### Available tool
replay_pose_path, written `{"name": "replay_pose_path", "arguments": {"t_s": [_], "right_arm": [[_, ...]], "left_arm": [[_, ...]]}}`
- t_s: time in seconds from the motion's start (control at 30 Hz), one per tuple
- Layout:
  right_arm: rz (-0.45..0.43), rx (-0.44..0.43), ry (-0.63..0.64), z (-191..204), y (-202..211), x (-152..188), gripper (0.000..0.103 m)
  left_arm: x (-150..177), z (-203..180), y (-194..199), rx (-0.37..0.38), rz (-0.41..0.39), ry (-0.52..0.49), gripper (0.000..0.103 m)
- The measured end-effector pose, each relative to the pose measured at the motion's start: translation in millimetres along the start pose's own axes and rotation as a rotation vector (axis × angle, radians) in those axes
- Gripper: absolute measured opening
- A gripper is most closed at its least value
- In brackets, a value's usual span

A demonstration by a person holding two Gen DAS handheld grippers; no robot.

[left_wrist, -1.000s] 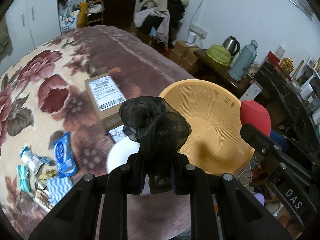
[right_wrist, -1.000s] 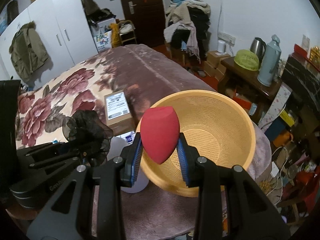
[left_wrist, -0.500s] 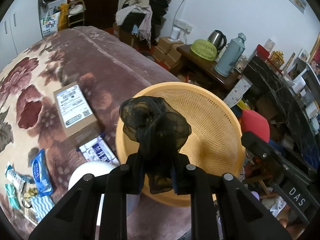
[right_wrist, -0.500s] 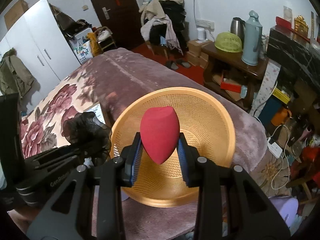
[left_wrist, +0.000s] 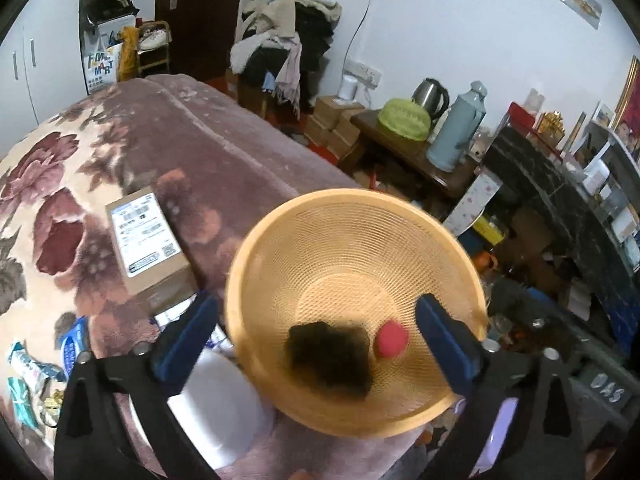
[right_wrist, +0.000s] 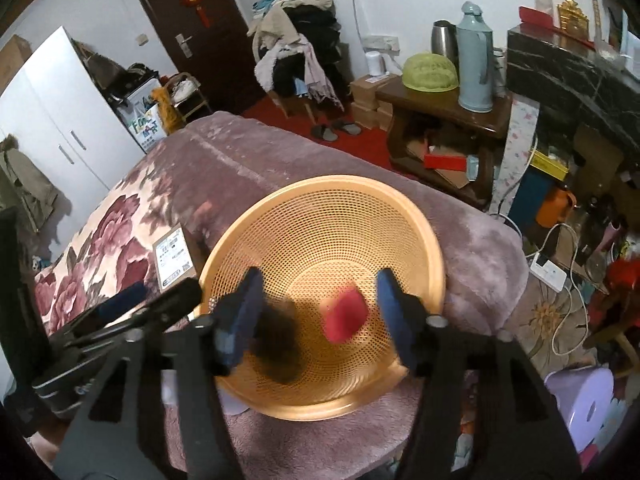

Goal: Organize soft objects
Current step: 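Open the right gripper over the basket while the left gripper releases the black puff, then withdraw both open grippers from the basket back toward the items on the blanket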

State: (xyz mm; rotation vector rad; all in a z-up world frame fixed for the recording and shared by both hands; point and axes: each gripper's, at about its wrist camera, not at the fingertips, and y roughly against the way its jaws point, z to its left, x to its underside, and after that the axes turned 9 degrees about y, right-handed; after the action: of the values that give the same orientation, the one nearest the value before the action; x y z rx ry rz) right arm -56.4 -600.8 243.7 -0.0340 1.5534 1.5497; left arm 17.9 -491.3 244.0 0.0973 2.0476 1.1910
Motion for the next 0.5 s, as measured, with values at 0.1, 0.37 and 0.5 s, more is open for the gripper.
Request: {"name": "replay_pose_path", "arguments": {"t_s": [0.1, 0.37, 0.5], "right_arm": [[-0.002, 0.001, 0.003, 4, 4, 1, 0.091], [0.014, 0.023, 0.074, 24, 12, 9, 0.103], [0.011, 0.023, 0.098, 33, 18, 12, 0.103]], "left_arm": [[2, 5, 4, -0.03, 0.003, -0.017, 0.101], [8, 23, 21, -0.048, 0.0, 0.001, 0.102], [12, 34, 33, -0.06, -0.014, 0.015, 0.102]]}}
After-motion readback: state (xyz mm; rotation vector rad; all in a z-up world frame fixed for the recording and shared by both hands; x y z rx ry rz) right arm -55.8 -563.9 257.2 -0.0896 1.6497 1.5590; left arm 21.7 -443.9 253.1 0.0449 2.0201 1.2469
